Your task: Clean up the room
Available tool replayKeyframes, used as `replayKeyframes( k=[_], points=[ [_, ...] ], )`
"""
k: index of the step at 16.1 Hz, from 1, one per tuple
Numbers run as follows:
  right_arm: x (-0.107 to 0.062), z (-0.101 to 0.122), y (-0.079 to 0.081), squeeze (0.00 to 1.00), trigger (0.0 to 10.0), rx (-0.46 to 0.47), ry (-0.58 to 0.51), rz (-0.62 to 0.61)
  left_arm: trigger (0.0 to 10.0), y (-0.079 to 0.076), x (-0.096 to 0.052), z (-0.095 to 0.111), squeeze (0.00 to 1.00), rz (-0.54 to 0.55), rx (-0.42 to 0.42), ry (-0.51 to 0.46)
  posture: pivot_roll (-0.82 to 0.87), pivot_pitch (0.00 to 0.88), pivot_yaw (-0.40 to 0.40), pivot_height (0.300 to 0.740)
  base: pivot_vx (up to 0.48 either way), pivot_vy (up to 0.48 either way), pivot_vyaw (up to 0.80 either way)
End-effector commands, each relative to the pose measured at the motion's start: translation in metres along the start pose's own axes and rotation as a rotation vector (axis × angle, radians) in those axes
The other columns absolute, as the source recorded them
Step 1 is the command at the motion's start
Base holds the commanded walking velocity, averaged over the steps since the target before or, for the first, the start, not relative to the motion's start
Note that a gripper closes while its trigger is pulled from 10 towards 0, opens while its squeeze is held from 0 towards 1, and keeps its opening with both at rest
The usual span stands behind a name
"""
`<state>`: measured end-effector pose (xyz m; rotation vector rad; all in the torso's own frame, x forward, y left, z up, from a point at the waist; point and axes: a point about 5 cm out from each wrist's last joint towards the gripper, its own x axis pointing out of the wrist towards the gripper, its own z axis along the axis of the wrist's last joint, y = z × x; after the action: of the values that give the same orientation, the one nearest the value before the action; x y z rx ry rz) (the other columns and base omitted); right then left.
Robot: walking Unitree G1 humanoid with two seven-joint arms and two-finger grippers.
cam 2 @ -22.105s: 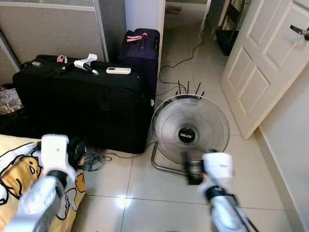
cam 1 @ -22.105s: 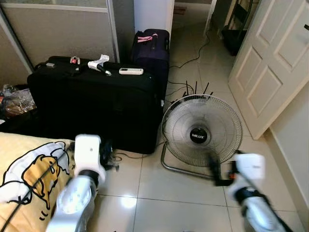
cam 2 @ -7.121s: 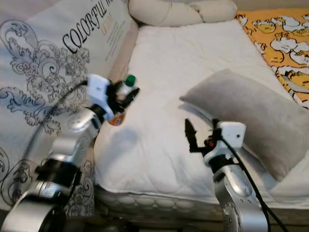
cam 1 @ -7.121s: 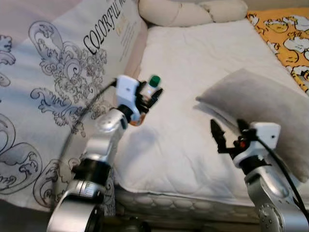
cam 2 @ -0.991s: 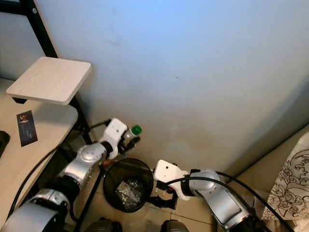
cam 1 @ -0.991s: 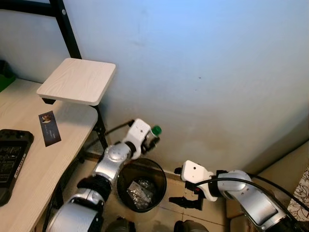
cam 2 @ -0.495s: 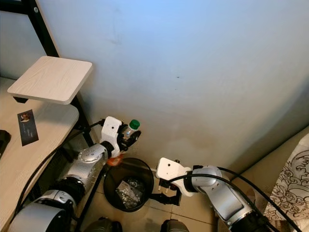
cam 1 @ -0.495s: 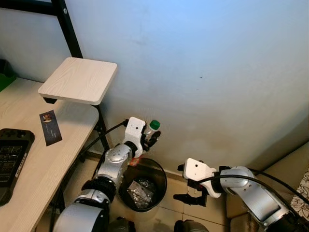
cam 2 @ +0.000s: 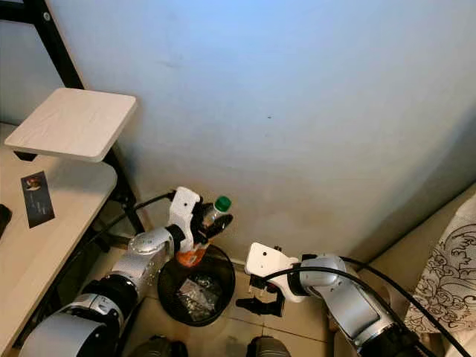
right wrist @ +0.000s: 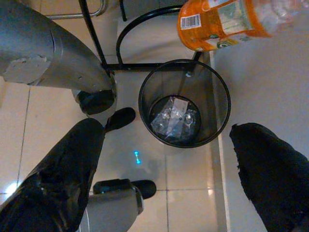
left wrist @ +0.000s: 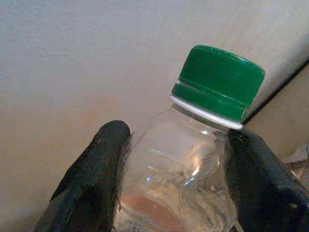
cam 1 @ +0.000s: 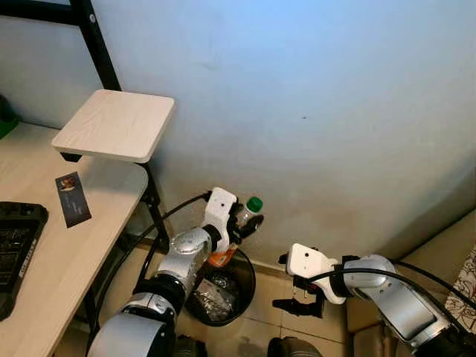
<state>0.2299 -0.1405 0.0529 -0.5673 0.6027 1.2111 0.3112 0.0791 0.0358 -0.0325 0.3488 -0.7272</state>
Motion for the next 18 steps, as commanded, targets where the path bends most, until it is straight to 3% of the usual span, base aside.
replayKeyframes(
  k=[1, 8, 9, 10, 11, 18],
  points=[
    [-0.0036, 0.0005, 0.0006, 0.0, 10.0, -0.008, 0.001, -0.003, 10.0, 0.0008, 0.0007, 0.0017, 0.0, -0.014, 0.014, 0.014, -0.13, 0.108, 0.003, 0.74, 0.0, 0.0, 0.0],
    [-0.003, 0.0024, 0.0001, 0.0, 10.0, -0.008, -0.004, 0.013, 10.0, -0.0016, 0.0028, 0.0085, 0.0, -0.068, -0.015, -0.022, -0.14, 0.11, 0.005, 0.74, 0.0, 0.0, 0.0],
    [-0.0027, 0.0026, 0.0003, 0.0, 10.0, -0.008, -0.004, 0.016, 10.0, -0.0023, 0.0032, 0.0086, 0.21, -0.079, -0.004, -0.016, -0.14, 0.109, 0.005, 0.74, 0.0, 0.0, 0.0],
    [-0.0026, 0.0027, 0.0003, 0.0, 10.0, -0.007, -0.005, 0.017, 10.0, -0.0023, 0.0032, 0.0088, 0.29, -0.081, 0.001, -0.015, -0.13, 0.109, 0.005, 0.74, 0.0, 0.0, 0.0],
    [-0.0023, 0.0029, 0.0003, 0.0, 10.0, -0.007, -0.005, 0.018, 10.0, -0.0022, 0.0032, 0.009, 1.0, -0.082, 0.003, -0.015, -0.14, 0.11, 0.006, 0.74, 0.0, 0.0, 0.0],
    [-0.0022, 0.0026, 0.0014, 0.0, 10.0, -0.005, -0.002, 0.029, 10.0, -0.0014, 0.0022, 0.0083, 1.0, -0.098, 0.025, -0.002, -0.13, 0.109, 0.006, 0.74, 0.0, 0.0, 0.0]
  ],
)
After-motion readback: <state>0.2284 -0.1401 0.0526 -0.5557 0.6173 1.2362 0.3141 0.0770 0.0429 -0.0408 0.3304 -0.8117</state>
